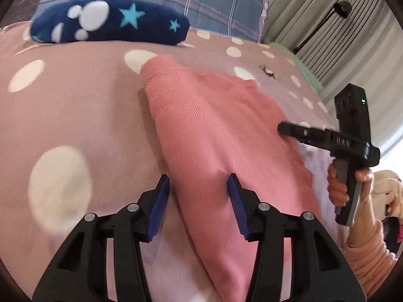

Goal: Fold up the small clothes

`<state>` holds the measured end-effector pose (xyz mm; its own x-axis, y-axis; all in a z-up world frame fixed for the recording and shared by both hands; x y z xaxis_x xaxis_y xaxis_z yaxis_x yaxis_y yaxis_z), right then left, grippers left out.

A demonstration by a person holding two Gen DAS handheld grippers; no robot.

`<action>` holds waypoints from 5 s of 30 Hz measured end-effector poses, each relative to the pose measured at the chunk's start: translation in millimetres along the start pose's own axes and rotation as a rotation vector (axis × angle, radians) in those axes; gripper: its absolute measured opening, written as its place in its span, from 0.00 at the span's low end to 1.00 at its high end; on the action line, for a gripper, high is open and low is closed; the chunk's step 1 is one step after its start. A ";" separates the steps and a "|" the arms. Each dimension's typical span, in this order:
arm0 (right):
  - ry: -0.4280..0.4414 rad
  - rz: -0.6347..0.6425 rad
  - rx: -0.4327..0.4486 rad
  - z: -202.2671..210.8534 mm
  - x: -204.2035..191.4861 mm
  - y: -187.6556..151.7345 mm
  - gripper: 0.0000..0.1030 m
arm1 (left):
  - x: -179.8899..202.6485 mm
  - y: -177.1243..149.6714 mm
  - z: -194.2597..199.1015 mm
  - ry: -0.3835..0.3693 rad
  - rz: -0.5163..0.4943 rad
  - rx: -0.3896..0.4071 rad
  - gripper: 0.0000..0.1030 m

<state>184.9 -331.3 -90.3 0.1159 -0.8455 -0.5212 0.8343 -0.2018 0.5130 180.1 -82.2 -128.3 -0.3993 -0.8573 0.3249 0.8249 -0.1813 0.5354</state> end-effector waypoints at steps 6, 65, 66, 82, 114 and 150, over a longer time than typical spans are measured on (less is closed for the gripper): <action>-0.030 0.058 -0.016 -33.7 5.8 4.7 0.54 | -5.2 21.0 -21.7 -0.017 0.015 0.036 0.53; 0.174 0.118 0.010 -25.6 -35.9 1.3 0.20 | 29.4 40.7 24.4 -0.064 -0.043 0.191 0.23; 0.172 0.128 0.036 -15.9 -41.5 1.2 0.19 | 36.2 41.6 35.8 -0.066 -0.058 0.215 0.23; -0.126 0.398 0.528 214.7 -129.2 -67.9 0.19 | 205.5 13.2 169.2 -0.150 -0.381 0.459 0.23; -0.442 0.121 0.688 404.4 6.4 -177.8 0.19 | 442.1 -24.8 91.3 -0.379 -0.665 0.317 0.23; -0.562 -0.016 0.519 377.7 195.2 -62.6 0.19 | 511.7 64.9 -98.2 -0.402 -0.599 0.123 0.23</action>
<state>-48.3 -670.4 33.4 -0.3012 -0.9370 -0.1770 0.4575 -0.3048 0.8353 68.7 -579.9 -3.8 -0.9034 -0.3808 0.1970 0.3774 -0.4883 0.7869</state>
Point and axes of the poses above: each gripper's, at about its wrist camera, not at the fingertips, and z roughly against the way its jaws point, x to its right, y to its top, the point moved 4 cm from there along -z, roughly the way its jaws point, and after that the axes turned 5 degrees about y, right-handed, at the moved point
